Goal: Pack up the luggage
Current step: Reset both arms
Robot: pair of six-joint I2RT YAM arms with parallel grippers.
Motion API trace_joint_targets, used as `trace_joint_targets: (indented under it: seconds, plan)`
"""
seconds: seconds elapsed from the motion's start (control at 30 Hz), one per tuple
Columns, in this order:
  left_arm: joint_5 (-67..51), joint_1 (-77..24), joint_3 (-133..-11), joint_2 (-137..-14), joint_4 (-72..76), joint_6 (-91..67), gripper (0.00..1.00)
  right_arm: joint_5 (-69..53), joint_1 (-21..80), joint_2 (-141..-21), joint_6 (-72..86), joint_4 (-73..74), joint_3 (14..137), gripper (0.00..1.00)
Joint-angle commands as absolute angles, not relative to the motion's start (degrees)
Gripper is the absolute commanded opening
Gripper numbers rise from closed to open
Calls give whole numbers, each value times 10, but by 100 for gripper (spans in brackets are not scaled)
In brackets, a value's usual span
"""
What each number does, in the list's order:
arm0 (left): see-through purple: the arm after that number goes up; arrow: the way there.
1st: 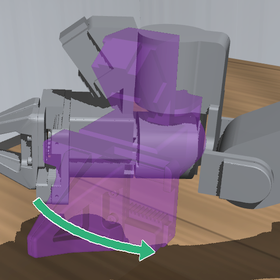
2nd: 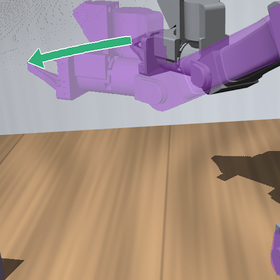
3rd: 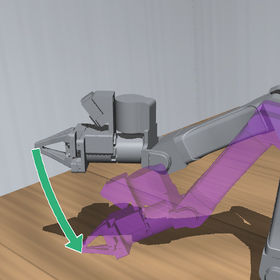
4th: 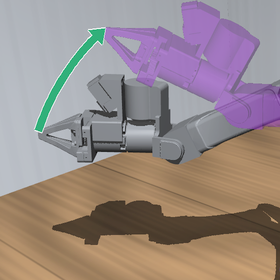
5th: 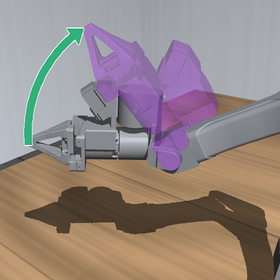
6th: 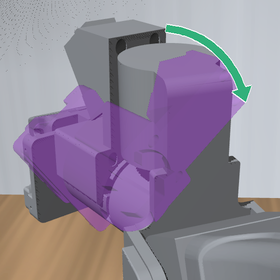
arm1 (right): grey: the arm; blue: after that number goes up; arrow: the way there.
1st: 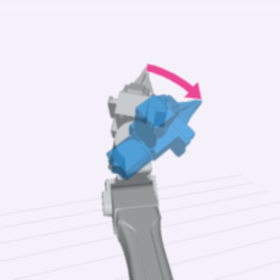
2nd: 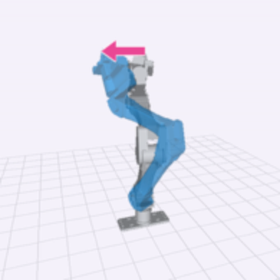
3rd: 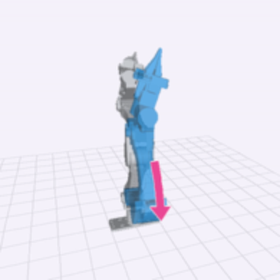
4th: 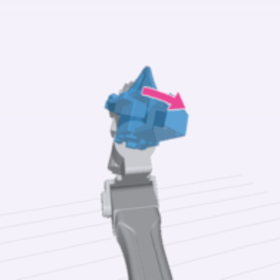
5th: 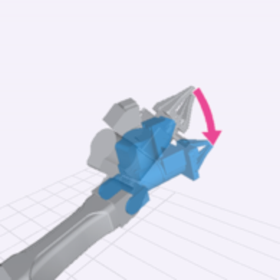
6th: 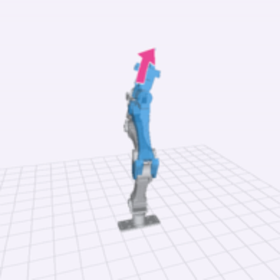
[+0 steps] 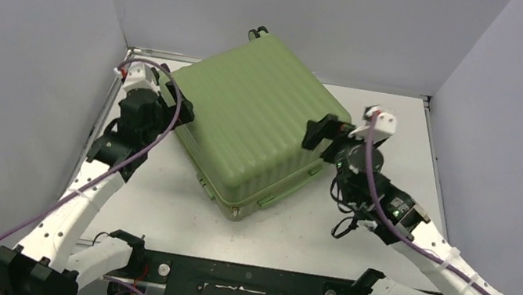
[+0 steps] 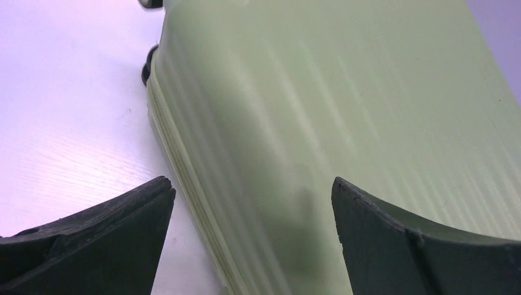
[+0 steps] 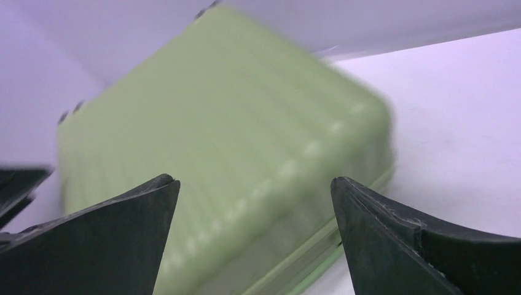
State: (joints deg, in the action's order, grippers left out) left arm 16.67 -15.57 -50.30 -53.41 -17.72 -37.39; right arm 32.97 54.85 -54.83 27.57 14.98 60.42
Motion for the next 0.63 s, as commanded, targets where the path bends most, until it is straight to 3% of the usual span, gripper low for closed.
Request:
trace_joint_targets:
  seconds: [0.0, 0.23, 0.6]
  plan:
    - [196, -156, -678, -594, -349, -313, 97, 376, 404, -570, 380, 286, 704, 100]
    - [307, -241, -856, -613, -419, -283, 97, 233, 230, -565, 351, 344, 772, 100]
    - [298, -318, -903, -563, -283, -241, 97, 112, 220, -601, 303, 316, 898, 100]
